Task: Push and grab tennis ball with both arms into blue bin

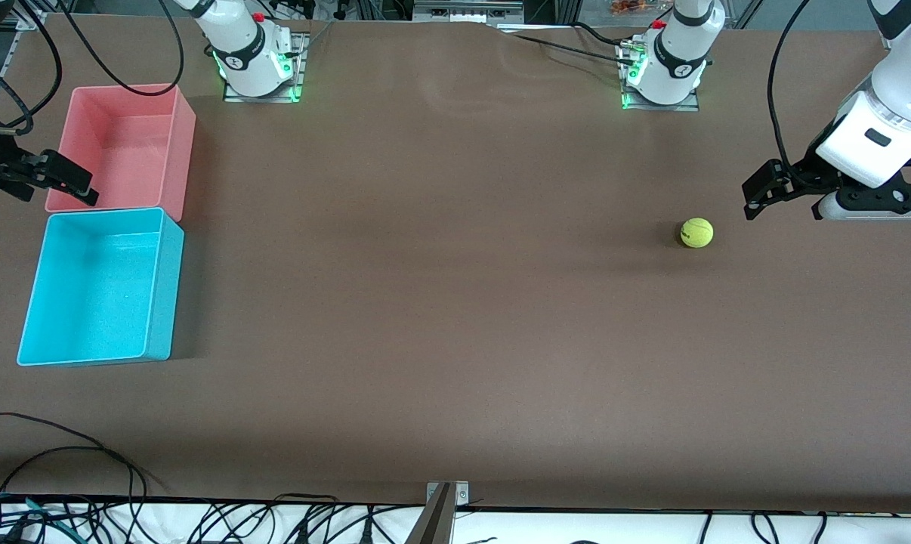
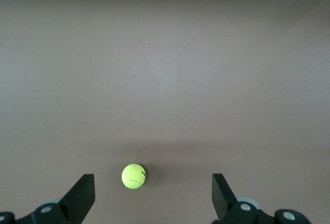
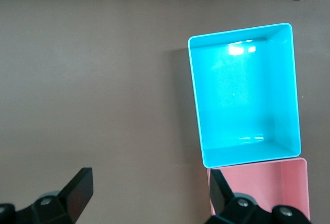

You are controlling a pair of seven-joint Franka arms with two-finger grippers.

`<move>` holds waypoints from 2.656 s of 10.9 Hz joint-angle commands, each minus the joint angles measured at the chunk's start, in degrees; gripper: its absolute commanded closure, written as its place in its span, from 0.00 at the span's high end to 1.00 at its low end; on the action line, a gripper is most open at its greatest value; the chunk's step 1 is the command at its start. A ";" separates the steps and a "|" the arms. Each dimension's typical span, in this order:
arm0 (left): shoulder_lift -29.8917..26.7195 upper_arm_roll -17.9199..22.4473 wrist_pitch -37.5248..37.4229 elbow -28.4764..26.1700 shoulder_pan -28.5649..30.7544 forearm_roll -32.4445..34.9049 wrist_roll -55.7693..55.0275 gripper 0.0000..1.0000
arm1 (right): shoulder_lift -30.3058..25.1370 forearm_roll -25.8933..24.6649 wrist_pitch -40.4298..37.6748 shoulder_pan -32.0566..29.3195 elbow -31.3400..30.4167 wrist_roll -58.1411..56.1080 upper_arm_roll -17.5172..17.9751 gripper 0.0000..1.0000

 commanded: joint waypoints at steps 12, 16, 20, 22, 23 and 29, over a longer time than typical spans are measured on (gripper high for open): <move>-0.59 0.29 -0.25 0.78 0.38 -1.17 -1.79 1.00 | 0.40 -0.40 0.47 -0.02 0.68 -0.01 -0.08 1.00; -0.59 0.29 -0.86 0.96 0.29 -1.08 -1.61 1.00 | 0.48 -0.14 0.56 -0.28 0.77 -0.01 -0.17 1.00; -0.50 0.20 -1.30 0.96 0.29 -0.99 -1.87 1.00 | 0.48 -0.05 0.56 -0.20 0.77 -0.01 -0.17 1.00; -0.50 0.02 -1.39 0.96 0.29 -0.55 -1.61 1.00 | 0.48 0.13 0.99 -0.28 0.77 0.51 -0.17 1.00; -0.50 0.02 -1.57 1.05 0.29 -0.38 0.39 1.00 | 0.48 0.13 1.08 -0.28 0.77 0.52 -0.17 1.00; -0.59 0.20 -1.74 1.05 0.29 -0.55 1.29 1.00 | 0.48 0.13 1.08 -0.28 0.68 0.69 -0.17 1.00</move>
